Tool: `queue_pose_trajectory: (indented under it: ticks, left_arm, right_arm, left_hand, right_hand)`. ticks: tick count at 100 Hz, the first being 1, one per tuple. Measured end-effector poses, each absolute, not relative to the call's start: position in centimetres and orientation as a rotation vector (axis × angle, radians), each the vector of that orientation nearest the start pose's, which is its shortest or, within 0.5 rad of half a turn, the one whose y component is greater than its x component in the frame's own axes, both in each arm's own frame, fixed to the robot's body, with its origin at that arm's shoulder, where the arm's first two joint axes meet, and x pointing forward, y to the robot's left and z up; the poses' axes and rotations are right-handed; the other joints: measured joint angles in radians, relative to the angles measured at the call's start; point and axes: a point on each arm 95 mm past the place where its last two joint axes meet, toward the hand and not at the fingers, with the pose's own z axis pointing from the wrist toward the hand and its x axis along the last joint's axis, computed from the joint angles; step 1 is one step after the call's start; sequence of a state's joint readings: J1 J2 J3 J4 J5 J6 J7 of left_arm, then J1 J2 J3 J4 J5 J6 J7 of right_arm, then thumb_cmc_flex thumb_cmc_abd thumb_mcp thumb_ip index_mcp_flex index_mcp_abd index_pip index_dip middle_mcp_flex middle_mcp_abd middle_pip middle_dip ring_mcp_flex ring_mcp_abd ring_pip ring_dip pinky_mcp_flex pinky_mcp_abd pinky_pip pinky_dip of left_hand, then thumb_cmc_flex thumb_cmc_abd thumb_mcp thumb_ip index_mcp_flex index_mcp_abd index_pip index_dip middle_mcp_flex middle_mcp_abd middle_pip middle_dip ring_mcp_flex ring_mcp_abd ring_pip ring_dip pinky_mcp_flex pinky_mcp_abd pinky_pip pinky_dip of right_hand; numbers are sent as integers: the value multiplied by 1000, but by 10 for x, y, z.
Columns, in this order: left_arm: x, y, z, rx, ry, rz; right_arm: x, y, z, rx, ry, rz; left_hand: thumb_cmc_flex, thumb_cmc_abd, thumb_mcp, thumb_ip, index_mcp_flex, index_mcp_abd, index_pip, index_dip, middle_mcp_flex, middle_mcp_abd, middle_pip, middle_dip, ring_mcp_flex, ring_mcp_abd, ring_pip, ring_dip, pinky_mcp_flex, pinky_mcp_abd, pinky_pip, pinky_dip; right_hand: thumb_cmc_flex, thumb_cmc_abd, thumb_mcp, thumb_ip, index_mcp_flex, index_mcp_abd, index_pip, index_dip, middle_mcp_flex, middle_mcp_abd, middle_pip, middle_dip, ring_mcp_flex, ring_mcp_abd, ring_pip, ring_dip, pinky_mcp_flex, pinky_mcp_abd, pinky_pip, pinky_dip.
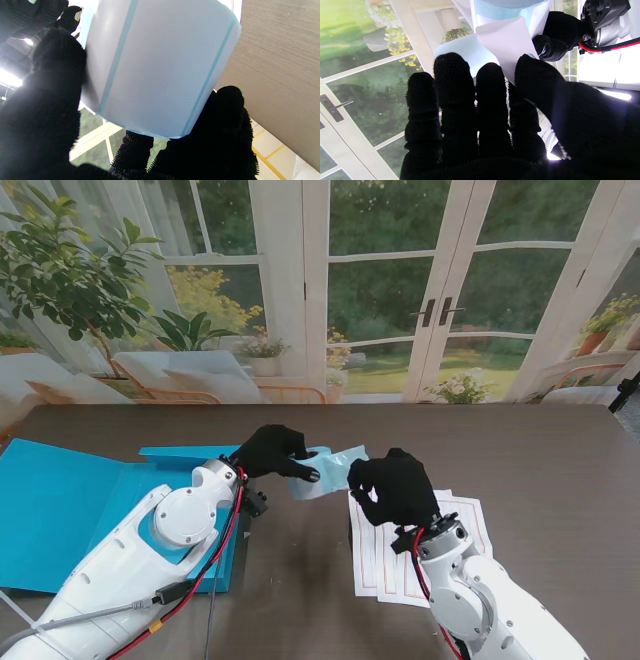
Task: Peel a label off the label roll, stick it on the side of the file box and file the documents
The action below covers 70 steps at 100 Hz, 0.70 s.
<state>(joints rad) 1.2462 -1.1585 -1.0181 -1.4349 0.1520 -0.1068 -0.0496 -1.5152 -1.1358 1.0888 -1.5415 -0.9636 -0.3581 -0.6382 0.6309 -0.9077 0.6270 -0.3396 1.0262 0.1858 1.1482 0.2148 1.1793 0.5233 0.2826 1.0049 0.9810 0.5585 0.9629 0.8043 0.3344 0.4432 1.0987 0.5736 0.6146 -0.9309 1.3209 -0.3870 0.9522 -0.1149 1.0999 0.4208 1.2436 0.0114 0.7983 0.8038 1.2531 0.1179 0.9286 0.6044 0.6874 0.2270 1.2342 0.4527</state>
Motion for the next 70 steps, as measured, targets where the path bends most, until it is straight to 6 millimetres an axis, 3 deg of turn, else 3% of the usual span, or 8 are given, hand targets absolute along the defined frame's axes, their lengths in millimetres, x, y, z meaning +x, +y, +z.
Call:
queue_pose_trajectory:
  ticks: [46, 70]
  left_arm:
    - [476, -73, -281, -1755, 1238, -2128]
    - [488, -76, -288, -1664, 1341, -2042]
  right_arm:
    - [374, 44, -283, 800, 1048, 2211]
    - [373, 36, -281, 844, 1003, 2214]
  left_hand:
    - [0, 0, 0, 0, 0, 0, 0, 0, 0, 0, 0, -1, 0, 0, 0, 0, -2, 0, 0, 1]
    - [1, 0, 0, 0, -2, 0, 0, 3, 0, 0, 0, -1, -1, 1, 0, 0, -4, 0, 0, 9]
  right_hand:
    - [9, 10, -1, 0, -11, 0, 0, 0, 0, 0, 9, -1, 0, 1, 0, 0, 0, 0, 0, 0]
    - [10, 11, -1, 0, -11, 0, 0, 0, 0, 0, 10, -1, 0, 3, 0, 0, 0, 0, 0, 0]
